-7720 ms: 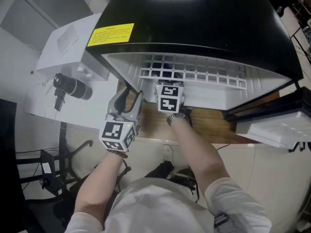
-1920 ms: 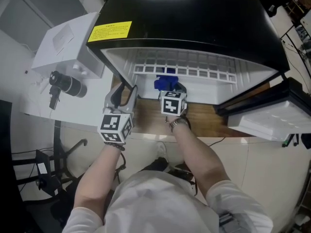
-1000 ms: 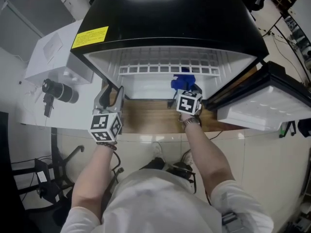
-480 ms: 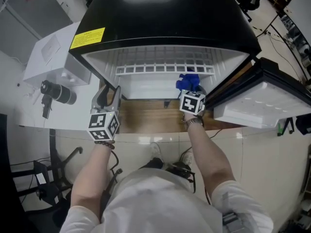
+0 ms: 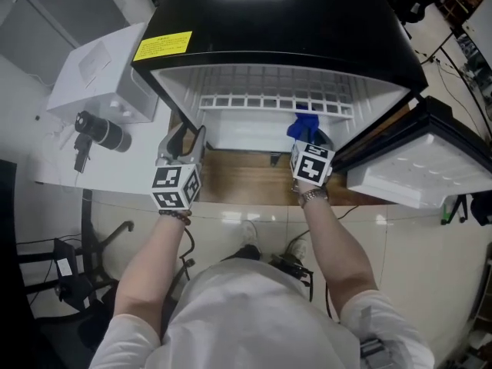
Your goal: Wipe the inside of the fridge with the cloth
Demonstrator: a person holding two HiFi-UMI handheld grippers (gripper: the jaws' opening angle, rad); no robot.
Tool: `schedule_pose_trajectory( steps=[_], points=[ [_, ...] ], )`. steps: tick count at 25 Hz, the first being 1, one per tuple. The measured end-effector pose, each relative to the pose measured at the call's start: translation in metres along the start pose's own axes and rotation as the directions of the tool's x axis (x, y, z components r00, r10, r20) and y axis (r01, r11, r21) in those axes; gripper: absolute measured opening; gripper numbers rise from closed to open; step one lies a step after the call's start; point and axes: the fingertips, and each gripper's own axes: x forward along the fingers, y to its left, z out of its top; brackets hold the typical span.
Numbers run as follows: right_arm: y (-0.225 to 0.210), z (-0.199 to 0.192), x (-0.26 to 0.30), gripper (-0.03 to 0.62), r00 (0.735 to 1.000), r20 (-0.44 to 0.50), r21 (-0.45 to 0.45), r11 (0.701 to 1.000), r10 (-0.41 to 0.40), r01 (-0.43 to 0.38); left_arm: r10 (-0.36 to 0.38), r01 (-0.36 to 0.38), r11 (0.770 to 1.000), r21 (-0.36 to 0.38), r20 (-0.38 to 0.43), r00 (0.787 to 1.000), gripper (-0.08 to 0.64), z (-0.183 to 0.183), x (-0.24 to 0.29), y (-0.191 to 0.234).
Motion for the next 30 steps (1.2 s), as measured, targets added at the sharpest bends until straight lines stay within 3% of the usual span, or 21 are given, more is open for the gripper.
schedule_pose_trajectory(
  steps=[7,16,21,30],
  points=[
    [0.091,0.02,-0.02,0.038,0.982,0.05,0.014,0.983,0.185,-0.186,-0.013,0.013,1.0,-0.009,-0.007,1.0,0.167,0.0,-0.001,0.0],
    [0.209,-0.003,-0.031,0.038,0.916,-0.011,0.023,0.916,0.401,-0.401,-0.048,0.048,0.999,-0.005,-0.019,0.999,0.167,0.0,-0.003,-0.002],
    [0.228,-0.037,-0.006,0.038,0.914,-0.099,-0.004,0.918,0.394,-0.396,-0.062,0.063,0.998,0.009,-0.024,0.998,0.167,-0.001,-0.005,-0.003],
    [0.196,-0.053,0.013,0.038,0.943,-0.147,-0.04,0.951,0.299,-0.308,-0.068,0.068,0.998,0.012,-0.036,0.997,0.167,-0.011,-0.007,-0.003]
  ],
)
